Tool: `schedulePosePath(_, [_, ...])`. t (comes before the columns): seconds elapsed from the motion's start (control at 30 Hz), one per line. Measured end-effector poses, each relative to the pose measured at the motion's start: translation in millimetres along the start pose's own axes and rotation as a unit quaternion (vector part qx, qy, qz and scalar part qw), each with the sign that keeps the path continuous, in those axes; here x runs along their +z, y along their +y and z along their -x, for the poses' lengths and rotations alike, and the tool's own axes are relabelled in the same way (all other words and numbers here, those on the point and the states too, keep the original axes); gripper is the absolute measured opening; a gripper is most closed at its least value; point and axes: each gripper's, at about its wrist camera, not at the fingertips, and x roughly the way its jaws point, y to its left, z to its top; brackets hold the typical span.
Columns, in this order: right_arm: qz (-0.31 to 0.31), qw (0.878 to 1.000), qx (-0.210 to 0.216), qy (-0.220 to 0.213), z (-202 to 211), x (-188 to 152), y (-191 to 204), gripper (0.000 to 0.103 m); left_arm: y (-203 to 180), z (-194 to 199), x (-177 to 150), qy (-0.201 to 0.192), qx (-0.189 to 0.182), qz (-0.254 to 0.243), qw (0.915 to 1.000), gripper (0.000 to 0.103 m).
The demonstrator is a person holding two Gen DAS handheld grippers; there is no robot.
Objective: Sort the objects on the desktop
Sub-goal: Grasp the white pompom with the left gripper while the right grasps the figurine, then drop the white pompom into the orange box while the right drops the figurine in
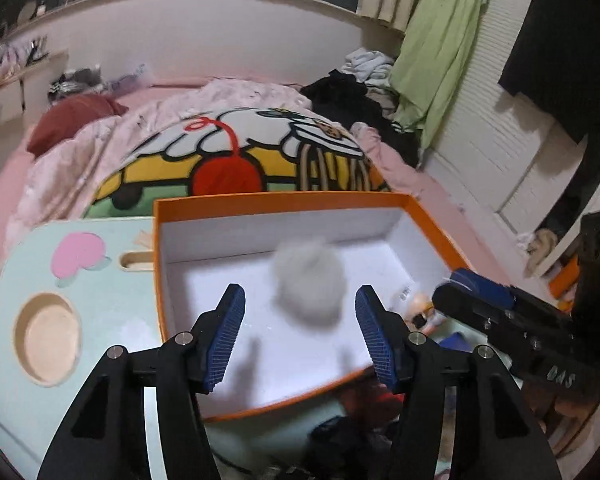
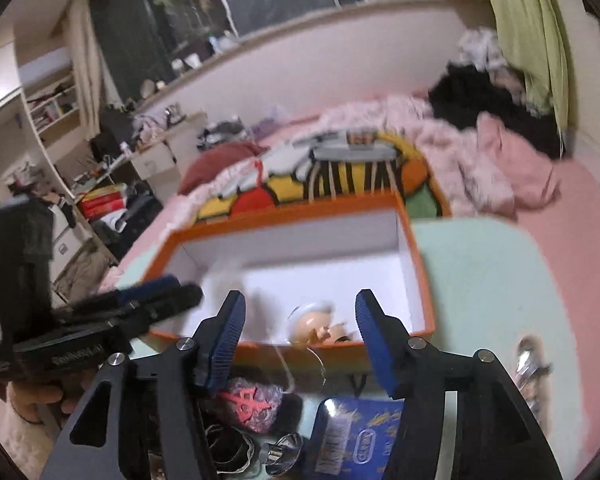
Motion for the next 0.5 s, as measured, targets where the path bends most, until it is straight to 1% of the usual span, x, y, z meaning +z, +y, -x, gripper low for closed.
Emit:
schedulePosePath(0.03, [0.006, 1.000, -0.004, 0.000, 0, -4, 0, 0.057, 1, 0, 0, 0.004, 0.007, -0.005, 1.0000, 0.058])
schedulePosePath(0.1, [0.011, 1.000, -0.001, 0.011, -3, -8, 8, 0.057, 2, -2, 1, 0.014, 0.035, -0.024, 0.9990, 0.058])
schedulePosePath(0.13, [0.012, 1.000, 0.000, 0.014, -6, -13, 12, 0.058, 2, -5, 2, 0.017, 0.059, -0.038, 0.9974, 0.058])
schedulePosePath(0.17, [0.017, 1.000, 0.000, 0.013, -6, -15, 17, 0.058, 3, -8, 4, 0.017, 0.073, -0.045, 0.9961, 0.058])
schedulePosePath(0.2, [0.023, 1.000, 0.000, 0.012, -9, -17, 23, 0.058, 6, -10, 5, 0.018, 0.087, -0.048, 0.9949, 0.058])
schedulePosePath(0.27, [0.037, 0.999, 0.001, 0.012, -12, -20, 34, 0.058, 14, -10, 7, 0.015, 0.101, -0.044, 0.9938, 0.058])
schedulePosePath(0.33, [0.053, 0.999, -0.002, 0.013, -16, -22, 43, 0.058, 21, -7, 9, 0.010, 0.105, -0.040, 0.9936, 0.058])
schedulePosePath(0.43, [0.059, 0.998, 0.005, 0.010, -14, -22, 45, 0.061, 27, 5, 5, -0.005, 0.084, -0.035, 0.9959, 0.058])
schedulePosePath(0.5, [0.045, 0.999, 0.018, -0.019, 5, -24, 41, 0.061, 27, 23, 2, -0.028, 0.068, -0.031, 0.9968, 0.058])
